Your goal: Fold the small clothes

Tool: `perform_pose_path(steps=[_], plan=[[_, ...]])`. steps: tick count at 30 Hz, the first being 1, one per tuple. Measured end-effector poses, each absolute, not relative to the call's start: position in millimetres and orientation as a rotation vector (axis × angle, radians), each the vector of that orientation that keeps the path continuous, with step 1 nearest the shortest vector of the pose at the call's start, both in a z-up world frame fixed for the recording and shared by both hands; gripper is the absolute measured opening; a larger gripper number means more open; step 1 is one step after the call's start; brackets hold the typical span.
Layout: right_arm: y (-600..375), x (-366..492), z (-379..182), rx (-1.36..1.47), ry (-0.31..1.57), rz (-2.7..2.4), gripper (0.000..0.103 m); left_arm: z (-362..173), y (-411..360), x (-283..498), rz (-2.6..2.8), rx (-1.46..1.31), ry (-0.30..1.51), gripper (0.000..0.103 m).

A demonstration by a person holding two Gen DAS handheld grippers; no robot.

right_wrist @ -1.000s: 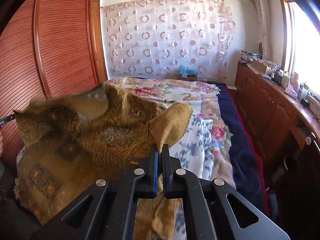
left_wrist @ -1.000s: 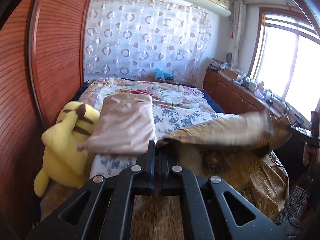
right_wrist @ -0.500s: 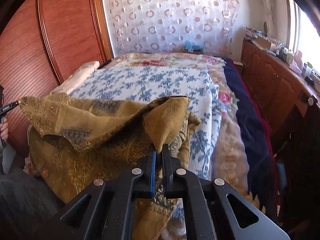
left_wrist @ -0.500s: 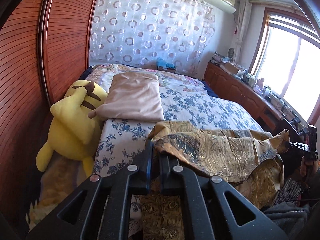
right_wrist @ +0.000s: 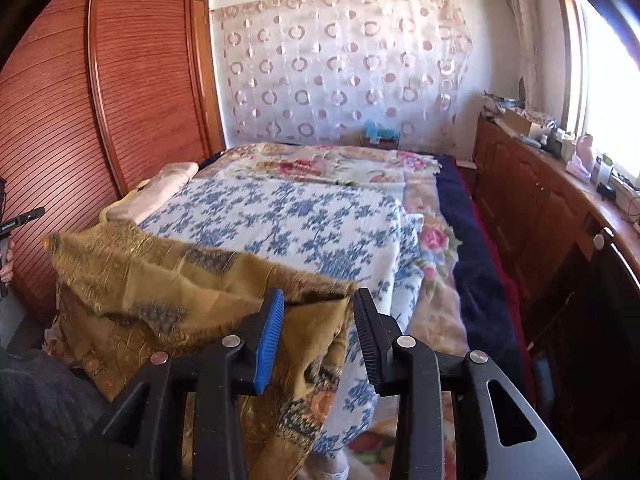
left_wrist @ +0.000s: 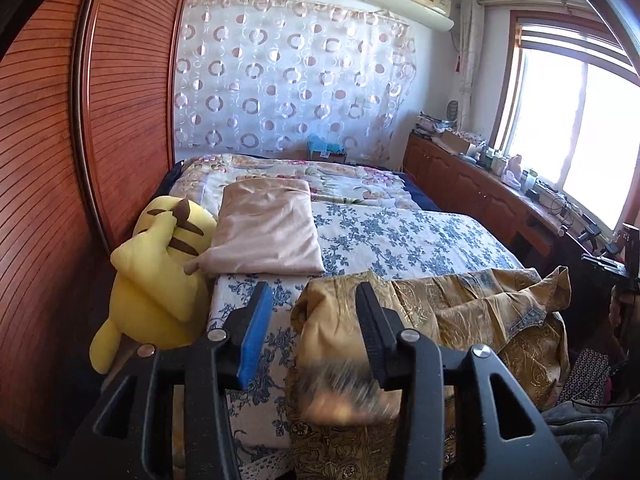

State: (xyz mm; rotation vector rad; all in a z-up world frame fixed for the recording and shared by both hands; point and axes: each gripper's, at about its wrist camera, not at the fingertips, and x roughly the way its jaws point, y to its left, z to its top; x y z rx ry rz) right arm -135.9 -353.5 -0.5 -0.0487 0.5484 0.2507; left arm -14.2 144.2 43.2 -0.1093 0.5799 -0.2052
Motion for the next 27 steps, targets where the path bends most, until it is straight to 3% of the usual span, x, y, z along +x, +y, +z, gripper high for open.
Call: perform_pose_path(steps=[7,16,18,19,27], plan=[[-339,-89,-12,-0.045,0.573,0.231,0.038,31,128,18,-0.252,-0.108,0.624,0.066],[-319,-60,-39,-0.04,0.769,0.26,0.038,-2,101,47,-0.257,-0.072,0.715,0.068],[-318,-62,-46,-0.044,0.818,0.269,0.028,-8,97,51,-0.257,-0.068,0.738,0.068],[-315,-66,-50,-0.054,0.834,0.276,0.01,-11,95,53,-0.257,-0.066,0.745,0.068],[-313,-123,-65,-0.044,0.888,0.337,0.008,-21,88,54,-0.272,-0.076,0.764,0.068]])
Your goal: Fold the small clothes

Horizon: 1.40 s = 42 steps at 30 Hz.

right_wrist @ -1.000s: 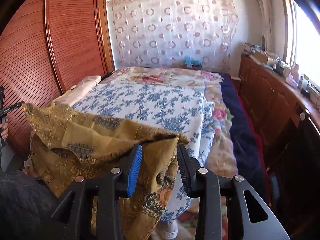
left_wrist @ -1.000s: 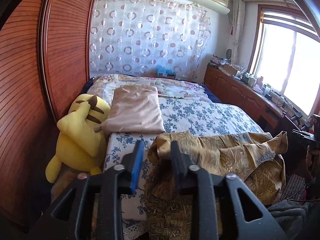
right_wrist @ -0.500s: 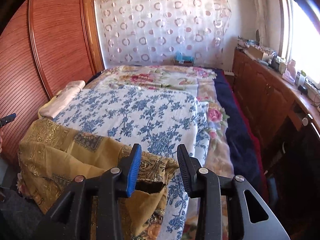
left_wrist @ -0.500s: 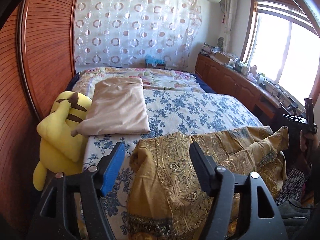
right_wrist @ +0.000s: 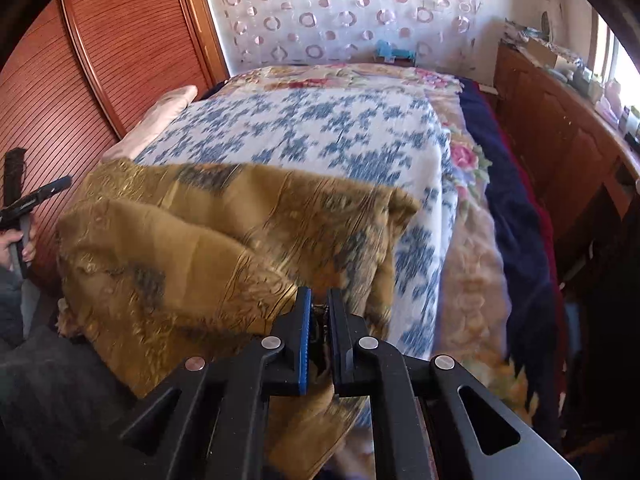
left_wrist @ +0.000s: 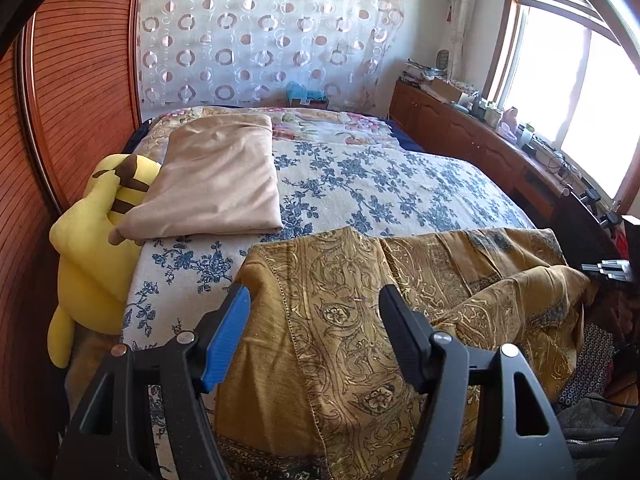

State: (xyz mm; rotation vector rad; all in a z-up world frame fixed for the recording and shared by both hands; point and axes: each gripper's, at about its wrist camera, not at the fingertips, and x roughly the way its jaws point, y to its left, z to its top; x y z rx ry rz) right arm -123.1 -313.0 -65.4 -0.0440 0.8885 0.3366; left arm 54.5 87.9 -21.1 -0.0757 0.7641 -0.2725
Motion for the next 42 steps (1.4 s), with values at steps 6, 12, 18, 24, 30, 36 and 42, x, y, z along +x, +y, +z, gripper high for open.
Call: perform_pose_path(steps=[6,12,18,24,30,36,42], plan=[[-316,-133,-57,-0.05,0.864,0.311,0.01,-17,90,60,-0.248,-0.067,0.752,0.068],[-313,-121,-39,-0.094,0.789,0.265,0.045,-9,97,67,-0.216,-0.068,0.741,0.068],[-317,-79,-56,-0.084,0.809,0.225,0.05,-12,108,83,-0.181,-0.055,0.766,0.068],[-324,-43,-75,-0.056,0.841,0.225,0.054,-21,123,100,-0.161,-0.063,0.814,0.068],[-327,-24,-86,-0.018,0.875,0.242,0.056,-38,125,115,-0.201,-0.099,0.885,0.058],[-325,-12,-94,-0.015,0.89,0.236,0.056,-57,109,122,-0.232,-0.08,0.95,0.058],[-325,-9,-97,-0.034,0.891,0.225,0.057,-72,106,126,-0.23,-0.079,0.991,0.058]])
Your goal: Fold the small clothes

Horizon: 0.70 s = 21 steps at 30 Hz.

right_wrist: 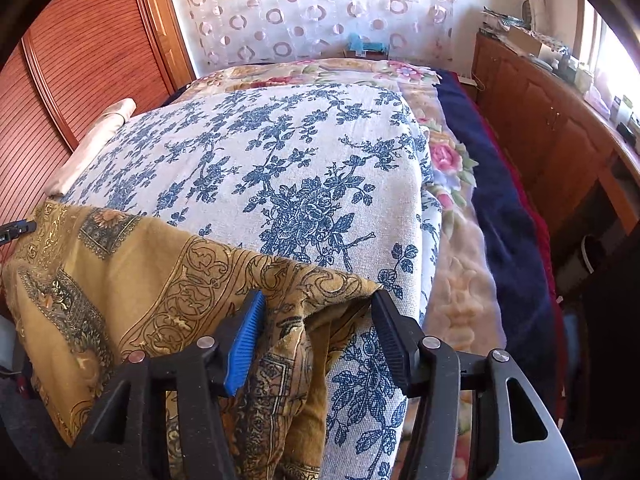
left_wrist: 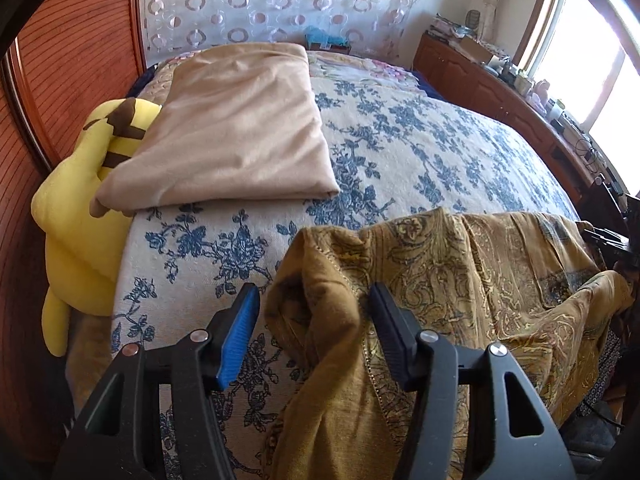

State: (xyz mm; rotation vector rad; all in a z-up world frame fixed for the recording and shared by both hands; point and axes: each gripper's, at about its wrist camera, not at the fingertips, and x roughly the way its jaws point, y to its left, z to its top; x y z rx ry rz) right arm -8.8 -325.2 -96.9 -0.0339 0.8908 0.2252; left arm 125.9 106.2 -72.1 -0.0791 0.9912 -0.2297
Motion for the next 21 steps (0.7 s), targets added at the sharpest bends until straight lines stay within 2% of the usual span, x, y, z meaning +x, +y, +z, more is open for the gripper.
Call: perform_pose_path(steps=[3,6,8,9,10,11,13,21], plan=[[-323,-11,-98,-0.052,0.883,0.219,0.057,-75,105,126,-0.237,-0.086,0.996,0.057],[-320,-13,-99,-0.067,0.883,0.227,0.056,-75,103,124,-0.26,-0.09,0.987,0.044],[-317,-15,-98,-0.066,0.883,0.258,0.036,-75,101,123,-0.282,-0.094,0.982,0.034],[-315,-16,-98,-0.065,0.886,0.27,0.031,-75,100,122,-0.285,-0.095,0.977,0.026],[-313,-18,-98,-0.064,0.888,0.284,0.019,-75,99,121,-0.288,-0.093,0.973,0.019],[-313,-20,-97,-0.065,0.884,0.293,0.013,-73,98,119,-0.295,-0.094,0.962,0.015],[-309,-26,-92,-0.08,0.866,0.29,0.011,-66,100,114,-0.295,-0.109,0.934,0.01],[-313,-75,-11,-0.078,0.645,0.288,0.009,13,111,76,-0.318,-0.153,0.718,0.007]])
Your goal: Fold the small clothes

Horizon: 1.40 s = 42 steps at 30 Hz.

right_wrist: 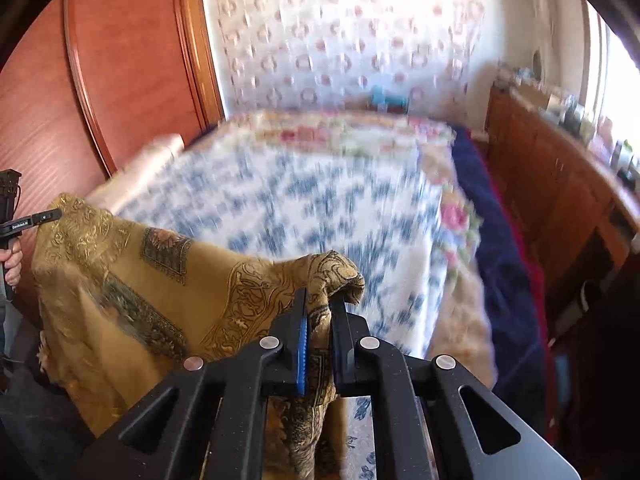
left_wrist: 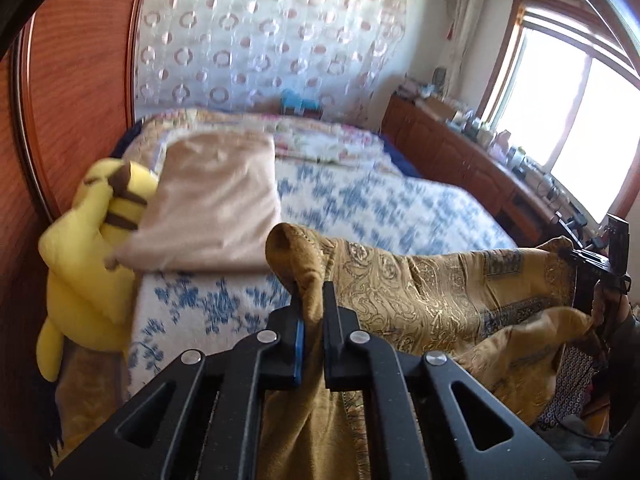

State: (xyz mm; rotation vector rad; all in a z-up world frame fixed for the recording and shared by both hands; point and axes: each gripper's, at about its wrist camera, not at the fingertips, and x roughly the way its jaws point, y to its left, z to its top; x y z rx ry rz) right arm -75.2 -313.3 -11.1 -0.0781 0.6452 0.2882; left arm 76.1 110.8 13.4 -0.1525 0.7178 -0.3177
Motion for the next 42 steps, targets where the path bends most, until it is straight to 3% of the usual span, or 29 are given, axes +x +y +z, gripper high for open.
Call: perform_pose_path(steps=[15,23,34,36,38,41,42], plan=[[-308,-174,164,-0.127,0.231,0.272,0.008,188,130,-3,-0.315,-0.152,0.269,0.007],[-294,-162,226,-0.161,0.132,0.264,0.008,235,143,19,-0.254,-0.143,0.168,0.007],[-251,2,194,-0.167,0.278,0.186,0.008,182,137,152,-0.172,-0.102,0.324,0.007],[-240,36,177,-0.188,0.338,0.172,0.016,153,129,183,-0.143,-0.064,0.397,0.007],[-219,70,164,-0.2,0.427,0.136,0.046,117,122,208,-0.143,-0.051,0.5,0.008],[-215,97,134,-0.178,0.514,0.117,0.049,78,113,220,-0.17,-0.05,0.596,0.018],[-214,101,127,-0.167,0.53,0.122,0.049,67,111,220,-0.165,-0.038,0.614,0.026]])
